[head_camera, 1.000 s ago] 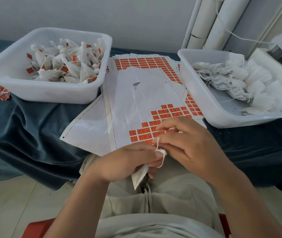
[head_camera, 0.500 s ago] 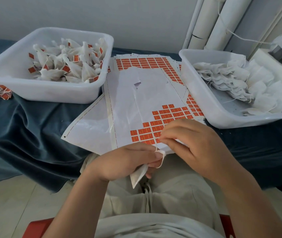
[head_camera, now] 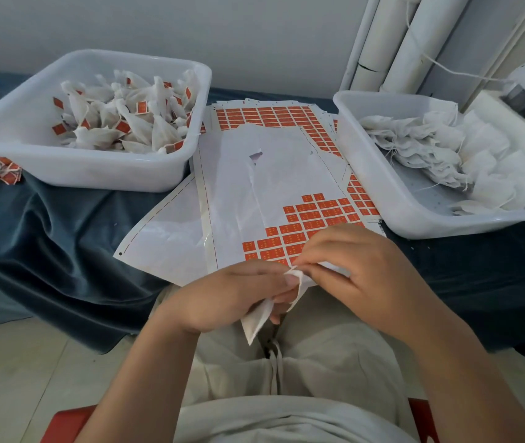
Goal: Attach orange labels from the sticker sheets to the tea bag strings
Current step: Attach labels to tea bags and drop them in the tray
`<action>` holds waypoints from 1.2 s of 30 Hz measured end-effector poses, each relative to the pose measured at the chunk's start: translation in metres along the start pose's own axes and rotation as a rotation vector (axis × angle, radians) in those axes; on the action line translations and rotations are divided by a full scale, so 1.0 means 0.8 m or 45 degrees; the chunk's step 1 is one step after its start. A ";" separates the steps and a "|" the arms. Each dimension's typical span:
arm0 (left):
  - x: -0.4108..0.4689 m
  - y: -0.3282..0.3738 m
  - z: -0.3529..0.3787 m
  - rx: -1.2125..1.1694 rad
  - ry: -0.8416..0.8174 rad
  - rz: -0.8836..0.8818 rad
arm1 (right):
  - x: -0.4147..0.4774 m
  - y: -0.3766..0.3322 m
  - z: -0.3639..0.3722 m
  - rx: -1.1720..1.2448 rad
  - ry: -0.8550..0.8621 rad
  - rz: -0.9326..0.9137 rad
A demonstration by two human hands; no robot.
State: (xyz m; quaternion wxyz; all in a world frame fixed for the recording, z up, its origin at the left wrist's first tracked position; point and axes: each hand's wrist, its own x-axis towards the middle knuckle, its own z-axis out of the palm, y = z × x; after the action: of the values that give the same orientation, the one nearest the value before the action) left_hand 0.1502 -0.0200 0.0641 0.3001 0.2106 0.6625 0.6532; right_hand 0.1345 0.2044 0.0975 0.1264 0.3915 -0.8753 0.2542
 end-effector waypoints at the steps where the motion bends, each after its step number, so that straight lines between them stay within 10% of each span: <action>1: 0.000 -0.001 -0.001 0.006 0.024 0.022 | 0.000 -0.002 0.001 0.074 -0.008 0.090; 8: 0.006 -0.004 0.002 -0.078 0.132 0.127 | 0.000 -0.012 0.002 0.659 0.060 0.585; 30: 0.013 0.006 0.016 0.090 0.457 0.100 | 0.000 -0.019 0.006 0.386 0.139 0.511; 36: 0.014 -0.002 0.013 -0.147 0.366 0.124 | 0.001 -0.008 0.007 0.936 -0.113 0.749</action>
State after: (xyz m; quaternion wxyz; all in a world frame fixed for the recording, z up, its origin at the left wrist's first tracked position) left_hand 0.1493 -0.0053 0.0613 0.1818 0.1295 0.6489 0.7274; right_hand 0.1391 0.1974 0.0957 -0.1356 0.1564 -0.8055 0.5553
